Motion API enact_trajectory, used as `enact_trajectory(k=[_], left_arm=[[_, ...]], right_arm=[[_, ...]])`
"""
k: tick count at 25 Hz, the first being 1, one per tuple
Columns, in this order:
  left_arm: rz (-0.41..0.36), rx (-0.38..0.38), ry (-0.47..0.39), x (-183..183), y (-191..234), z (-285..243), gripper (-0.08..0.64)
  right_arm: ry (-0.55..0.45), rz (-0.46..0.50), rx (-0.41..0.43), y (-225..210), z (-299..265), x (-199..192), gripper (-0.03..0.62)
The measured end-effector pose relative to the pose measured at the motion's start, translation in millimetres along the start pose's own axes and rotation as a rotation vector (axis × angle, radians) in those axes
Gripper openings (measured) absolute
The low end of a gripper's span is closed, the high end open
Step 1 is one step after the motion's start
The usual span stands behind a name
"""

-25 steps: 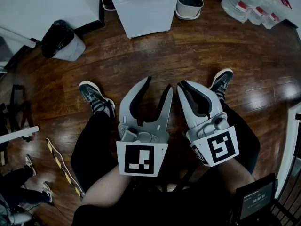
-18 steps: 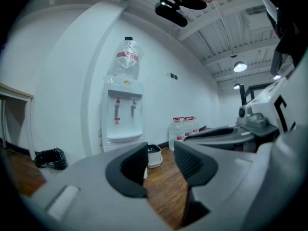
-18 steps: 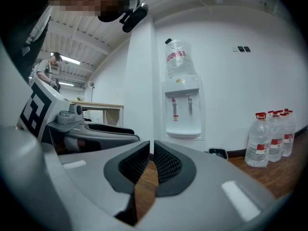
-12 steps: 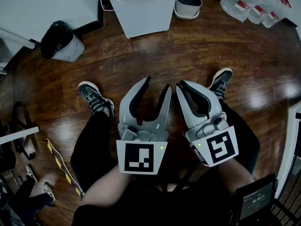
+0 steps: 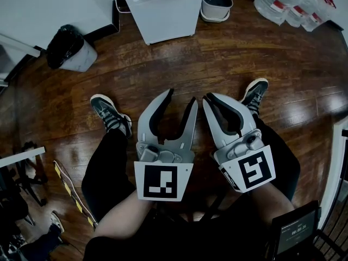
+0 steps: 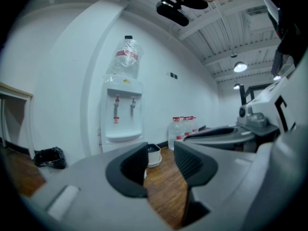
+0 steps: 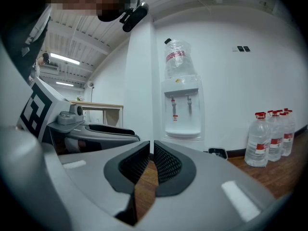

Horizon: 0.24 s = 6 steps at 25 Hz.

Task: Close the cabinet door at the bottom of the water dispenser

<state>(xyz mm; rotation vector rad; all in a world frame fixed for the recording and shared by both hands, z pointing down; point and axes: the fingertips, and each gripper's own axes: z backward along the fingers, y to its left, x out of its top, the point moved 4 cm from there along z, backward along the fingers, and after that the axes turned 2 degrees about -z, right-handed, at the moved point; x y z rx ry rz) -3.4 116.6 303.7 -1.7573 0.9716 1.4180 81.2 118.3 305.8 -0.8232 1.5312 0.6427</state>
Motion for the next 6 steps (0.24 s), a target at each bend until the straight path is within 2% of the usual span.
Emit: enact_trajectory(k=[6], left_arm=[[0.011,0.004,-0.002,-0.7,-0.4,0.2,0.184]], right_arm=[[0.002,-0.007,0.001,0.1,0.3,-1.2,0.028]])
